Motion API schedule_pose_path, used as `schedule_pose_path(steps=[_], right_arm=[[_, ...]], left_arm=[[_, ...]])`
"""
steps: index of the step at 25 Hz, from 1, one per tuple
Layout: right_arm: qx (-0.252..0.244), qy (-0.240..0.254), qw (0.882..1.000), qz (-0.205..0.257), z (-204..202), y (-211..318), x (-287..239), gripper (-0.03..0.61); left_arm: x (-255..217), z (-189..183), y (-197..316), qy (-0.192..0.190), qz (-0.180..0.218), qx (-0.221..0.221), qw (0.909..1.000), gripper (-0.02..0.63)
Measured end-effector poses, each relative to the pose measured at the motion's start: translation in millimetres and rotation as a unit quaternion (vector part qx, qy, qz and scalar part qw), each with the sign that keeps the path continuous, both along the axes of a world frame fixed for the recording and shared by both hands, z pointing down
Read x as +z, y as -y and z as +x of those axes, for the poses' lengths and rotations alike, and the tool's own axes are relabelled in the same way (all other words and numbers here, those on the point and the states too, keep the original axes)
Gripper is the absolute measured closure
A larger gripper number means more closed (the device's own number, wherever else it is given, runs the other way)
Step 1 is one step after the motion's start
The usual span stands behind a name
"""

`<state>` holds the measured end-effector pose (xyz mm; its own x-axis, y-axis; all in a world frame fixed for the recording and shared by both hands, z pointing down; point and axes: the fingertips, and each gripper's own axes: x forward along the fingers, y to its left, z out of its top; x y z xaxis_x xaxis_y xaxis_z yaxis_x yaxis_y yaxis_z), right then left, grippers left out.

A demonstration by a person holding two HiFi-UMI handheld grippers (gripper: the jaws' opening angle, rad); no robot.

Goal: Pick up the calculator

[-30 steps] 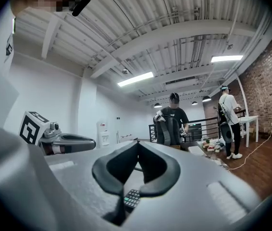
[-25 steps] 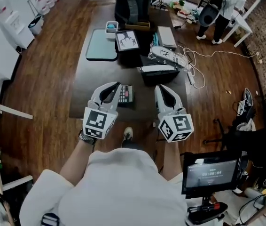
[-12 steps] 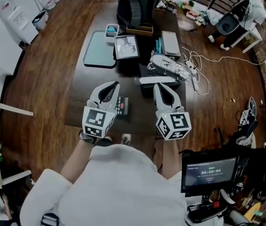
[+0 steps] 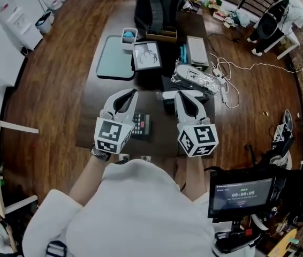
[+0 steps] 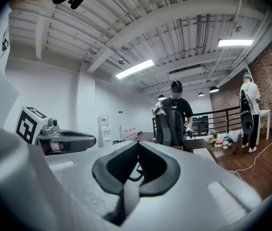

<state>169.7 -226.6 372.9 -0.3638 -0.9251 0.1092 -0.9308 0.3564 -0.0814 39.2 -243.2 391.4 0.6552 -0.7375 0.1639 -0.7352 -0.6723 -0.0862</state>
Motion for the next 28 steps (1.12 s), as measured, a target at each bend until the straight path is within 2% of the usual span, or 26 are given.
schedule_pose_path(steps=[4,9,11,13,17,20,24,28], right_arm=[[-0.001,0.003,1.000,-0.003,-8,-1,0,0.577],[-0.031,0.029,0.999,-0.011,-22,-2,3,0.577],[-0.045,0.026,0.998,-0.023,-30,-2,8,0.516],[-0.050,0.018,0.998,-0.035,-37,-1,15,0.497],[-0.069,0.027,0.995,-0.064,-48,-2,28,0.466],[-0.084,0.034,0.992,-0.089,-55,-3,39,0.429],[-0.090,0.024,0.989,-0.114,-59,-4,56,0.425],[-0.091,0.023,0.985,-0.142,-60,-3,77,0.422]], left_arm=[[6,-3,1,0.002,-0.016,0.010,0.9998,0.607],[13,-6,2,0.002,-0.027,0.018,0.9995,0.607],[15,-9,4,-0.003,-0.028,0.014,0.9995,0.606],[17,-13,6,-0.007,-0.036,0.007,0.9993,0.603],[30,-18,6,-0.005,-0.065,0.001,0.9979,0.503],[44,-19,3,0.003,-0.088,0.000,0.9961,0.499],[62,-19,-1,0.019,-0.111,-0.001,0.9936,0.499],[81,-14,-11,0.036,-0.130,0.019,0.9907,0.489]])
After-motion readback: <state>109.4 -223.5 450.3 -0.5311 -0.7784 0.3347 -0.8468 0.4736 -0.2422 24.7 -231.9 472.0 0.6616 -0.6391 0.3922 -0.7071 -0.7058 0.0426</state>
